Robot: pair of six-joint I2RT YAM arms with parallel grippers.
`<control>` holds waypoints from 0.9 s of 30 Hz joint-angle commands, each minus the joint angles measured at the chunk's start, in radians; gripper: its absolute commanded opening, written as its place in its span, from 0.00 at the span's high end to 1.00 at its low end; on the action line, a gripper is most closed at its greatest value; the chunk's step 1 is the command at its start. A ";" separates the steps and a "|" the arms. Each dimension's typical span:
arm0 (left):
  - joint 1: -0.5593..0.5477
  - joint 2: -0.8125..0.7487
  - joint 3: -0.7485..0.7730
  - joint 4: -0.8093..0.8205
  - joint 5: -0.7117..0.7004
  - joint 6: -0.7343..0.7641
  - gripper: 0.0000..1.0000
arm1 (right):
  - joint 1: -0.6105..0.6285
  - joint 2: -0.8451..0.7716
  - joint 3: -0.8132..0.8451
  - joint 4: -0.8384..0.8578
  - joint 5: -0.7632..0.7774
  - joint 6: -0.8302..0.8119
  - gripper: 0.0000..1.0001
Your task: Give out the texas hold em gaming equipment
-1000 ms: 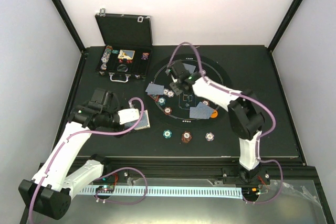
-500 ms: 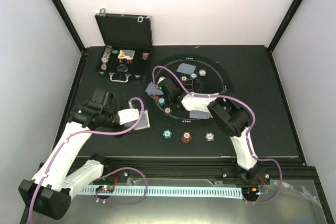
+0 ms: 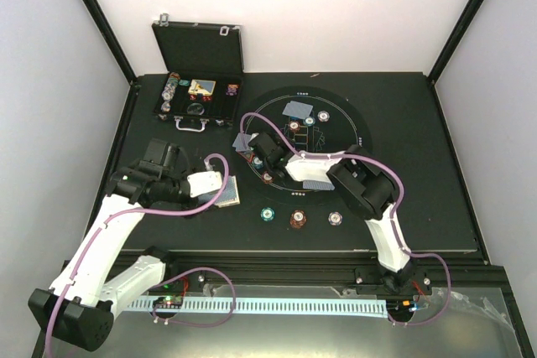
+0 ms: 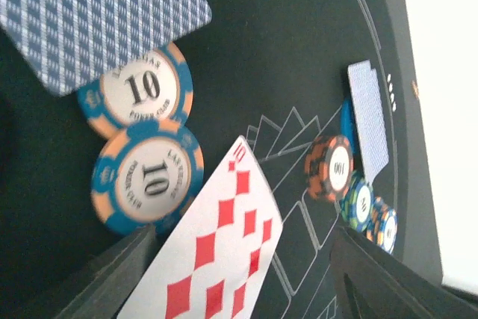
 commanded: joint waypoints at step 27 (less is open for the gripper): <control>-0.002 -0.008 0.046 -0.042 0.016 0.010 0.99 | -0.105 -0.245 -0.102 -0.368 -0.499 0.572 0.54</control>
